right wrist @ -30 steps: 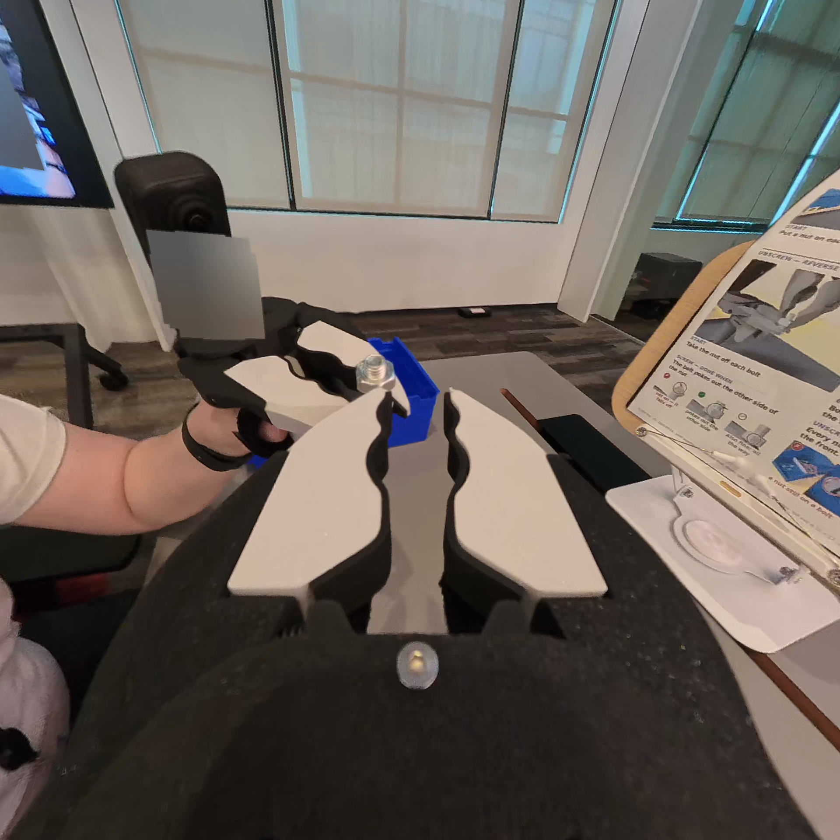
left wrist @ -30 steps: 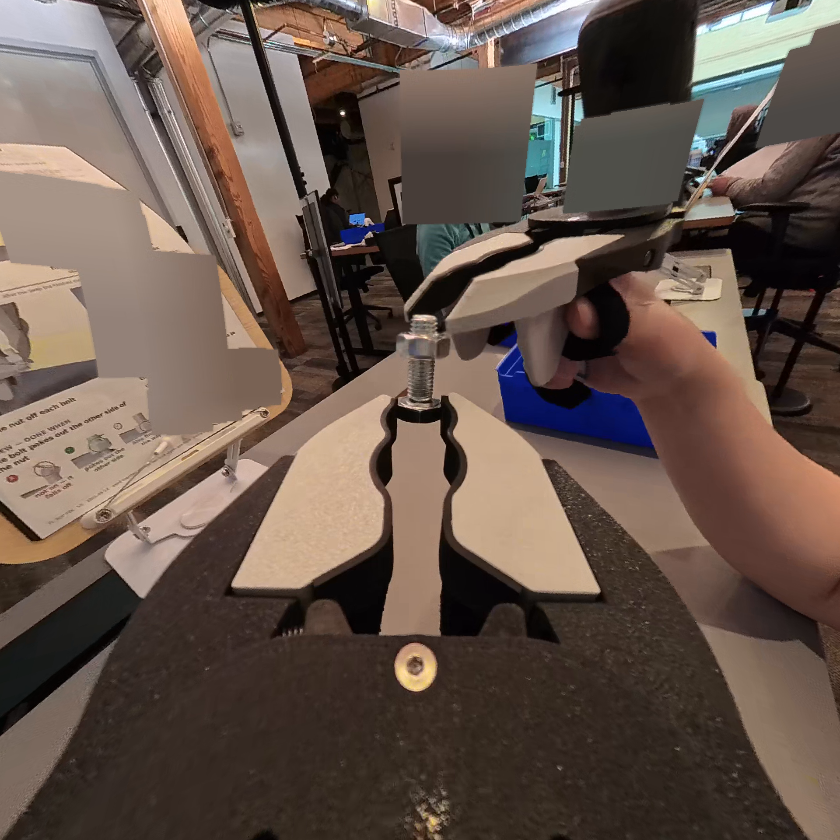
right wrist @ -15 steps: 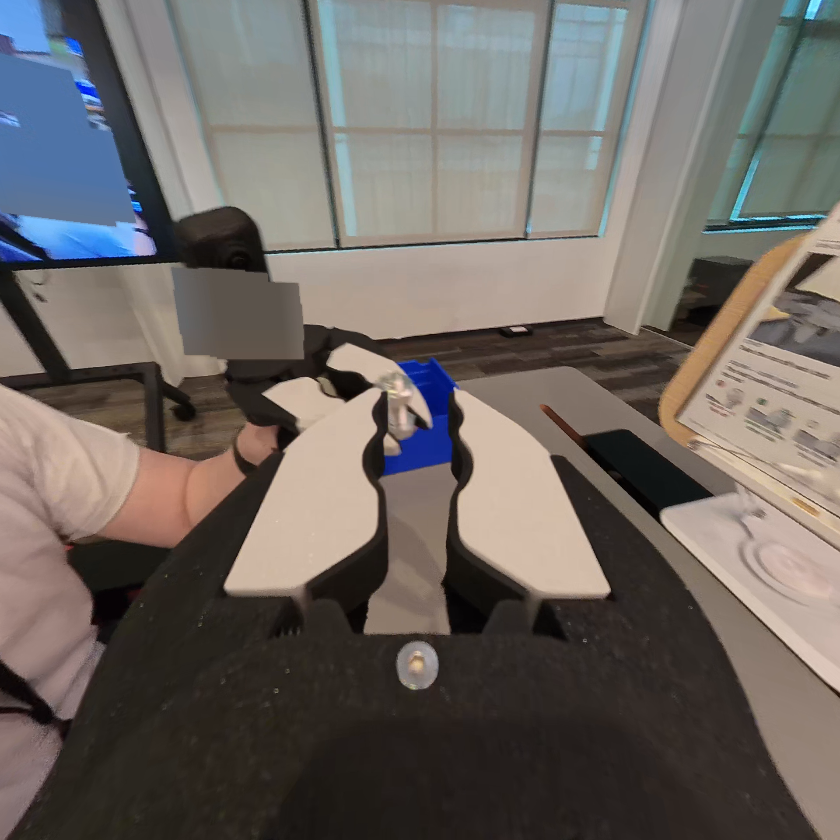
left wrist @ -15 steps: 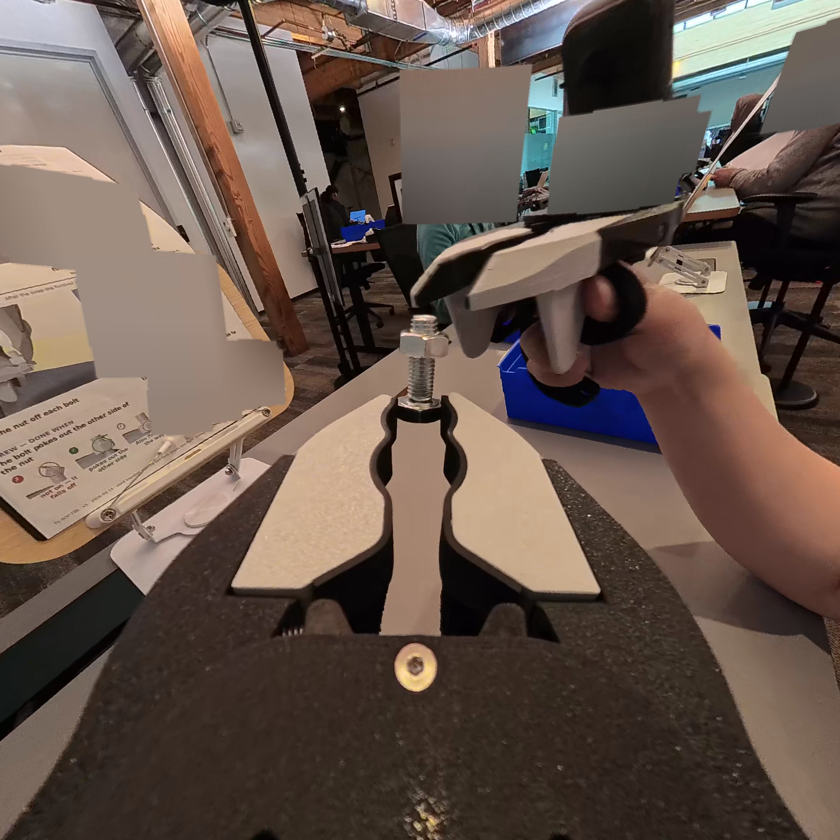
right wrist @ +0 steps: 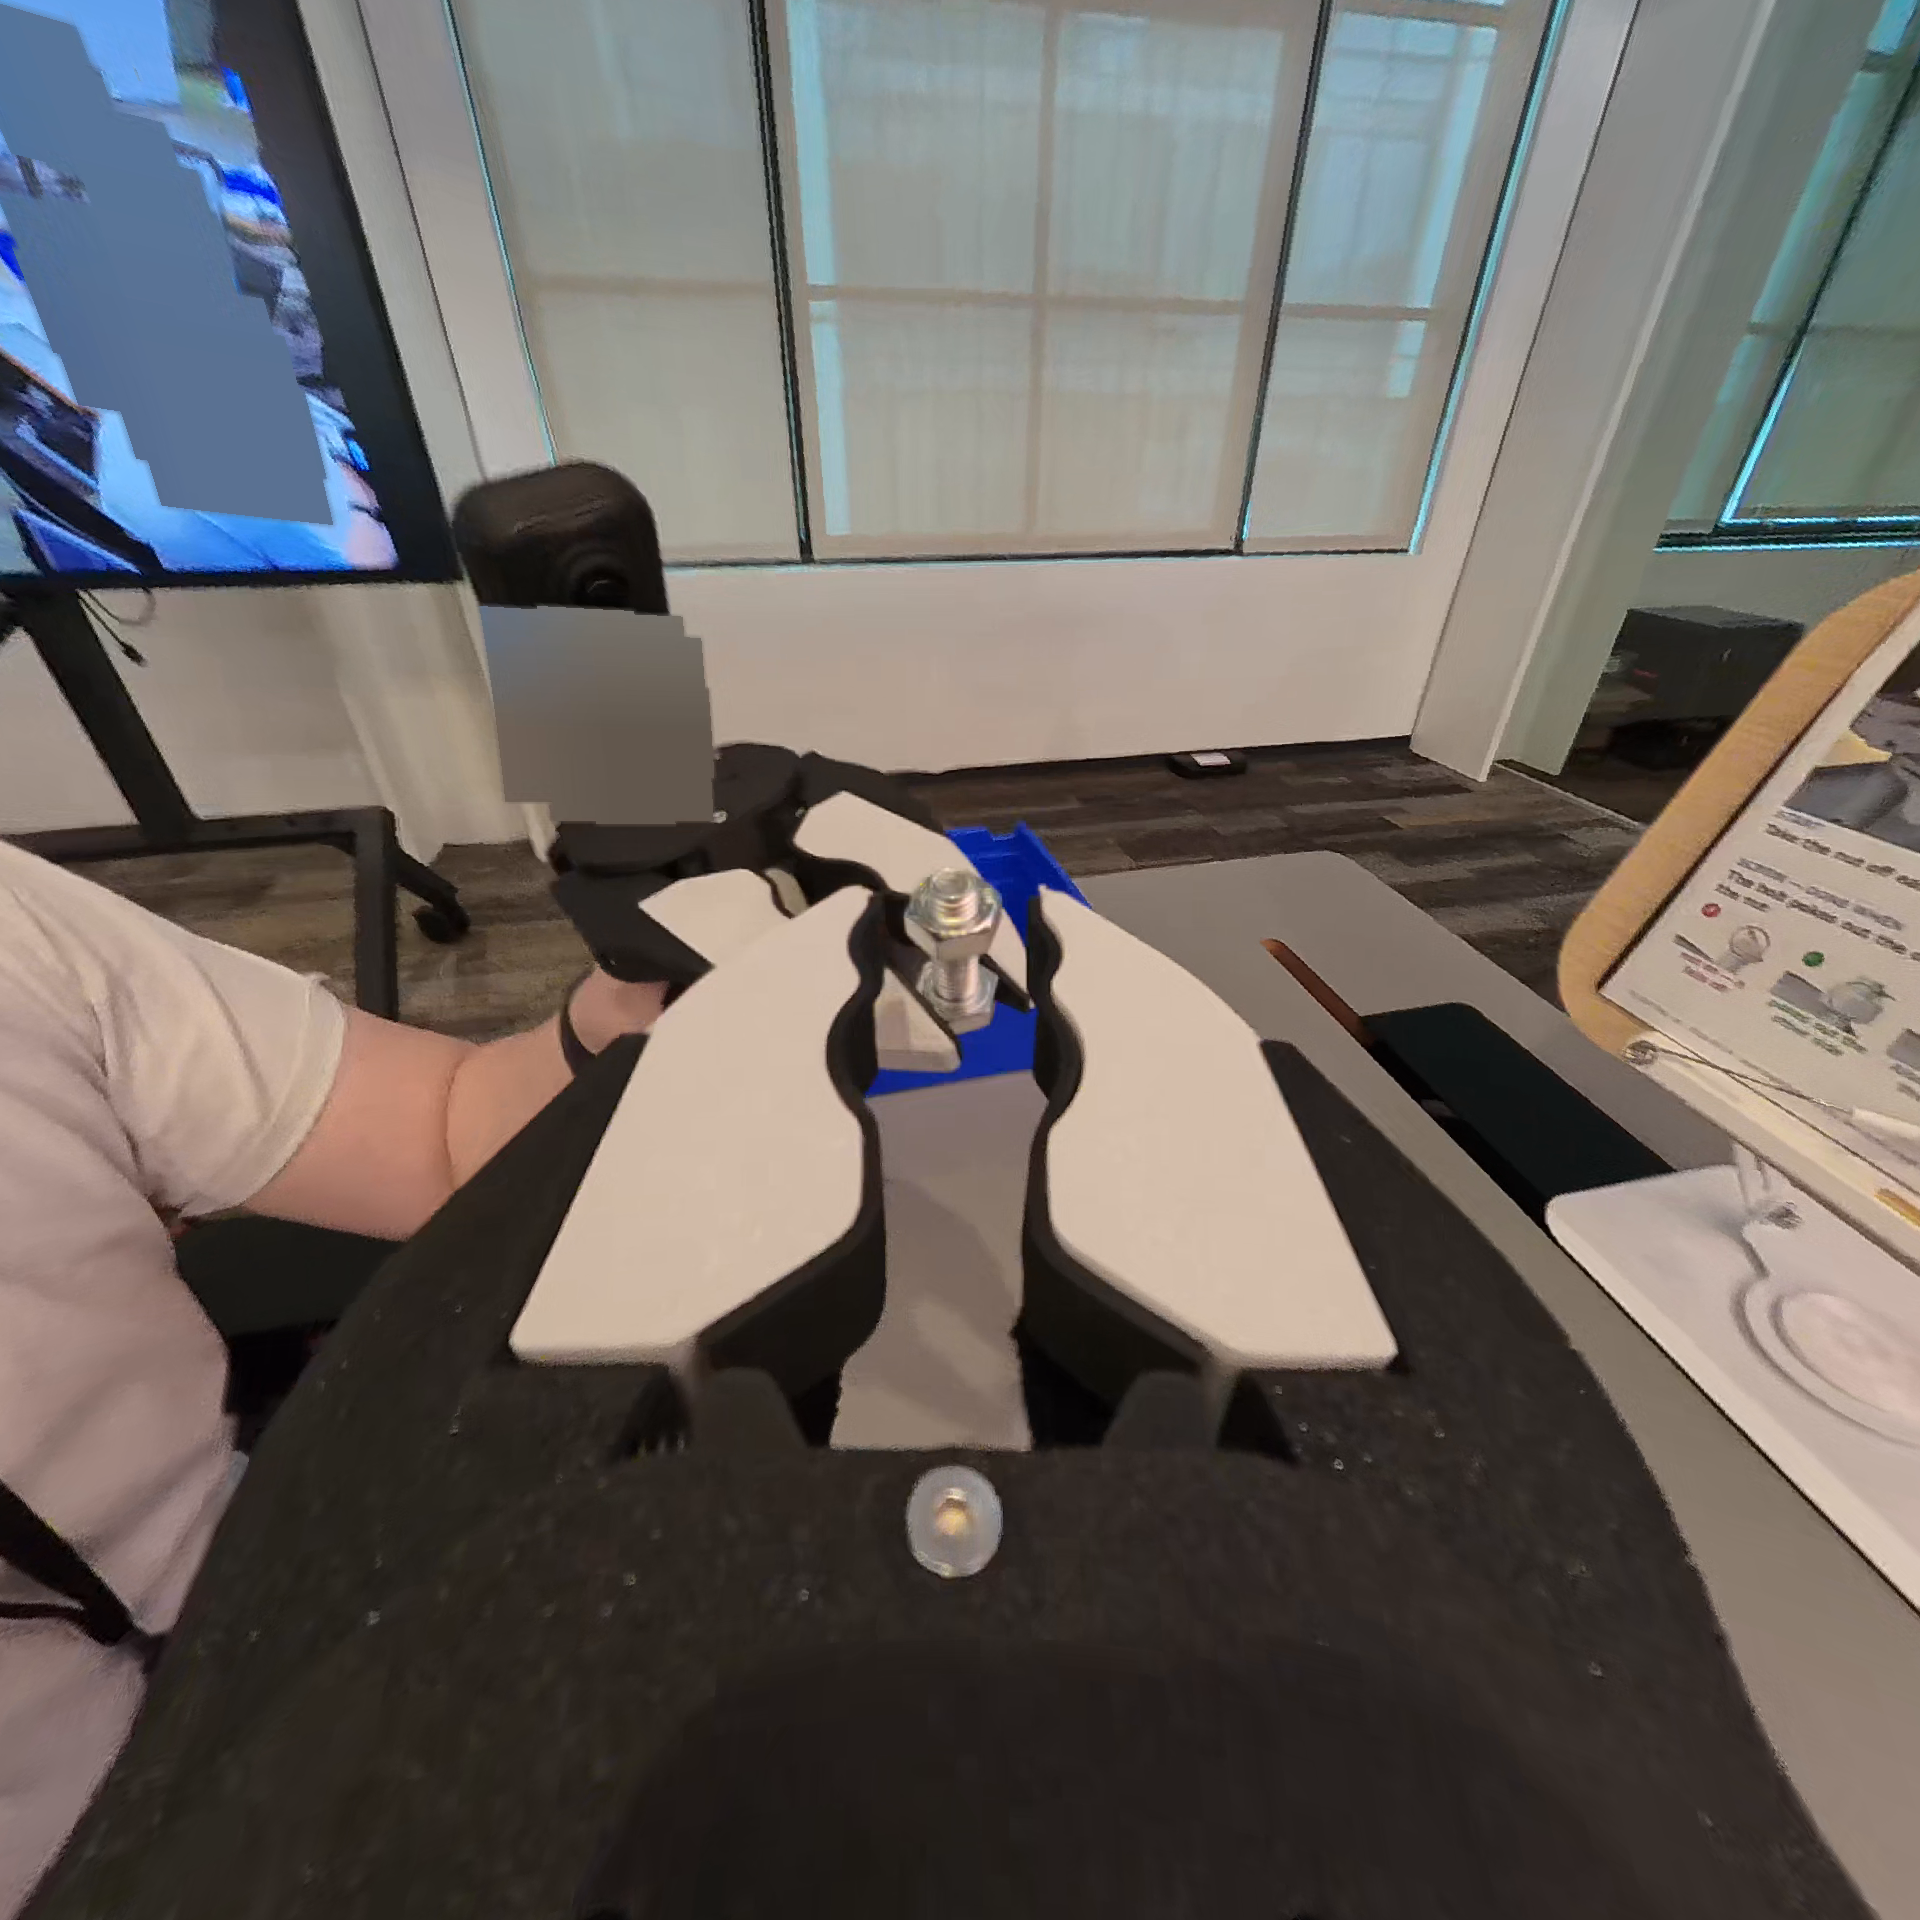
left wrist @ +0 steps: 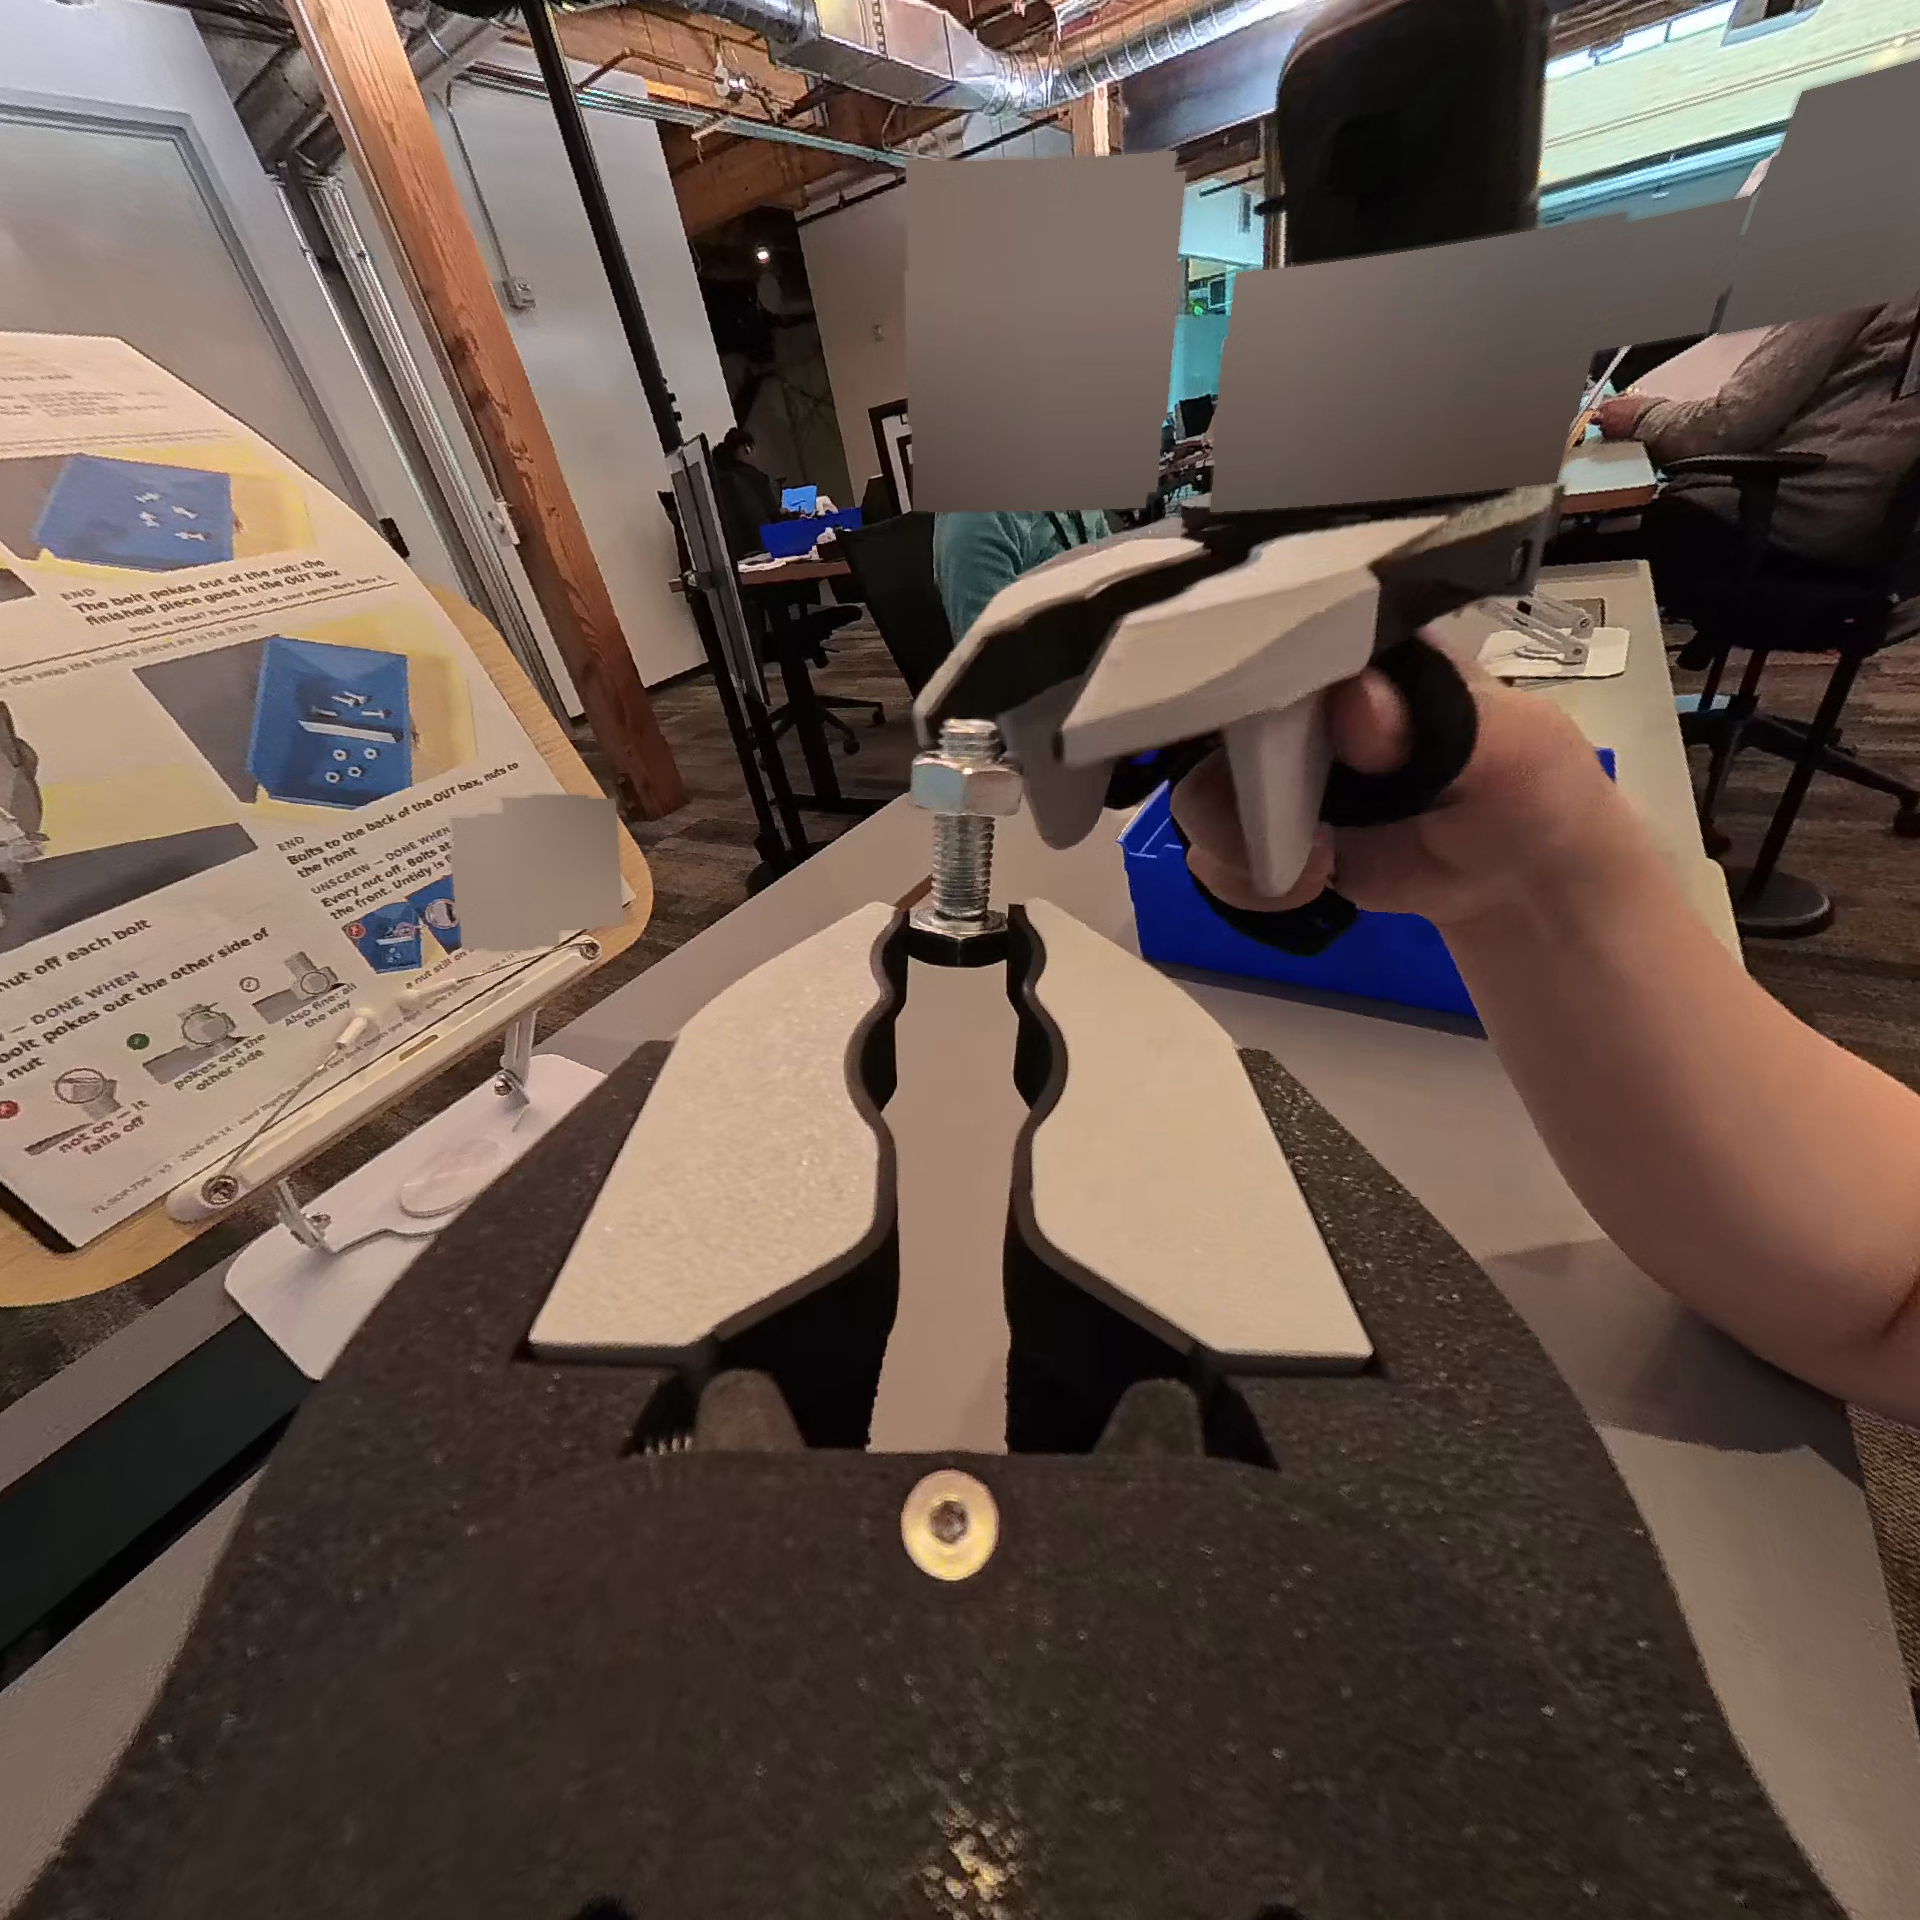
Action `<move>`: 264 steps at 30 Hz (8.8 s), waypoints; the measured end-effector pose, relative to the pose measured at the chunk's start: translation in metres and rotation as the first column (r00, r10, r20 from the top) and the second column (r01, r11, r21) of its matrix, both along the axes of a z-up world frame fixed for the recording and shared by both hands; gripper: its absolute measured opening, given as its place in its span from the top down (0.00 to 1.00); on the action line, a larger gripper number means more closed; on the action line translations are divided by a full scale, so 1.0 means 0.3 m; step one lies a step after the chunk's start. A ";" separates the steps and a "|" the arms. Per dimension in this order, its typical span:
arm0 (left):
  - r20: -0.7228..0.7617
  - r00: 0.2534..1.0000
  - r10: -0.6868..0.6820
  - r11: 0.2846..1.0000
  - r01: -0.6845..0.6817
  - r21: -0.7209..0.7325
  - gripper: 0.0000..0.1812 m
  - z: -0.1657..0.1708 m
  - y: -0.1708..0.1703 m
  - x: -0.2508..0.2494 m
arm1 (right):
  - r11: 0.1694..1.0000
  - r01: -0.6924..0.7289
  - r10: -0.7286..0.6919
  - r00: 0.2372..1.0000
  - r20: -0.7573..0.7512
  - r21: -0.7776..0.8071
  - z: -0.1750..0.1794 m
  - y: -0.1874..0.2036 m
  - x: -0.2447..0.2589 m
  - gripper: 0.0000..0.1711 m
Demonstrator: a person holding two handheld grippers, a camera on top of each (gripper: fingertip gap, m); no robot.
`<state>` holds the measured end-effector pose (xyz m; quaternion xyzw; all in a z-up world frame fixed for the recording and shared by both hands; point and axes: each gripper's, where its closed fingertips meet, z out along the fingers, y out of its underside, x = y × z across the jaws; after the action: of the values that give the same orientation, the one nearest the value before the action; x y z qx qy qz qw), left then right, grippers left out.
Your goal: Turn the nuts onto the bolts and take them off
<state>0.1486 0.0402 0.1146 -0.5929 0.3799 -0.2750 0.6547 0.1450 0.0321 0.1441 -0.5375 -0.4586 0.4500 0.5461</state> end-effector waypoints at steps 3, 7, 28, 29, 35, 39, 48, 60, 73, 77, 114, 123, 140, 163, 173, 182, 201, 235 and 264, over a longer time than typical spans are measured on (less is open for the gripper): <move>-0.001 1.000 0.011 1.000 -0.011 0.009 0.90 0.004 -0.001 -0.003 | 0.998 0.051 -0.052 0.999 0.018 0.036 -0.006 0.022 0.004 0.84; 0.015 1.000 -0.005 1.000 0.005 0.002 0.90 0.013 -0.009 -0.008 | 0.997 0.065 -0.066 0.997 -0.037 -0.029 0.008 0.061 0.053 0.90; 0.001 1.000 -0.002 1.000 0.002 0.014 0.90 0.012 -0.016 0.001 | 0.998 0.051 -0.052 0.998 0.039 0.040 -0.012 0.013 -0.002 0.83; 0.004 1.000 0.003 1.000 -0.003 0.019 0.90 0.015 -0.014 -0.004 | 0.998 0.050 -0.051 0.998 0.033 0.027 -0.012 0.020 0.007 0.82; 0.011 1.000 -0.001 1.000 0.001 0.020 0.90 0.022 -0.016 -0.010 | 1.000 0.002 -0.003 0.999 -0.048 -0.022 0.022 0.012 0.035 0.87; 0.007 1.000 -0.015 1.000 0.015 0.016 0.90 0.016 -0.022 0.003 | 0.999 0.022 -0.023 1.000 0.009 0.033 0.003 -0.010 -0.012 0.84; 0.017 1.000 -0.006 1.000 0.006 0.018 0.90 0.026 -0.019 -0.012 | 0.999 -0.010 0.007 0.999 -0.052 -0.046 0.012 0.025 0.035 0.87; 0.025 1.000 -0.008 1.000 0.007 0.017 0.90 0.029 -0.020 -0.013 | 0.998 0.037 -0.039 0.998 -0.041 -0.050 0.002 0.056 0.044 0.88; 0.027 0.999 -0.024 1.000 0.023 0.020 0.90 0.034 -0.036 -0.006 | 0.998 0.052 -0.053 0.998 -0.046 -0.023 0.018 0.047 0.056 0.87; 0.020 1.000 -0.022 1.000 0.022 0.018 0.90 0.028 -0.031 -0.005 | 0.998 -0.034 0.029 0.995 -0.100 -0.046 0.046 0.005 0.061 0.86; 0.005 0.999 -0.038 0.999 0.038 0.020 0.90 0.021 -0.042 0.011 | 0.999 -0.050 0.050 0.999 -0.011 -0.012 0.006 -0.022 0.002 0.84; -0.031 0.999 0.037 0.998 -0.035 0.044 0.90 0.000 0.003 -0.006 | 0.989 0.027 -0.023 0.999 0.030 -0.144 -0.015 -0.002 0.076 0.82; -0.168 0.952 0.256 0.963 -0.237 0.125 0.90 -0.084 0.113 -0.031 | 0.845 0.349 -0.081 0.832 0.548 -0.404 -0.107 0.101 -0.025 0.85; -0.179 0.942 -0.286 0.945 0.246 -0.215 0.90 -0.156 -0.062 0.031 | 0.996 0.040 0.007 0.861 0.508 -0.081 -0.126 -0.044 0.035 0.76; -0.458 0.880 -0.125 0.952 -0.024 -0.307 0.90 -0.658 0.001 -0.015 | 0.743 0.331 -0.074 0.904 0.420 -0.582 -0.606 0.022 0.093 0.82; -0.618 0.781 -0.091 0.955 -0.108 -0.276 0.90 -0.826 0.011 -0.064 | 0.556 0.378 0.047 0.875 0.482 -0.740 -0.841 0.041 -0.010 0.82; -0.543 0.821 -0.176 0.952 0.002 -0.305 0.90 -0.769 -0.040 -0.030 | 0.937 0.125 0.036 0.895 0.444 -0.327 -0.784 0.025 0.043 0.77; -0.571 0.807 -0.151 0.970 0.008 -0.245 0.90 -0.746 -0.043 -0.040 | 0.758 0.097 0.171 0.924 0.341 -0.645 -0.773 -0.012 0.025 0.77; -0.525 0.823 -0.218 0.957 0.074 -0.282 0.90 -0.727 -0.078 -0.019 | 0.862 -0.048 0.213 0.937 0.276 -0.504 -0.763 -0.027 0.035 0.75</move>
<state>0.1429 0.0167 -0.1033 -0.6928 0.5592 -0.1879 0.4147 0.1554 0.0240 -0.0849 -0.6916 -0.4484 0.4936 0.2775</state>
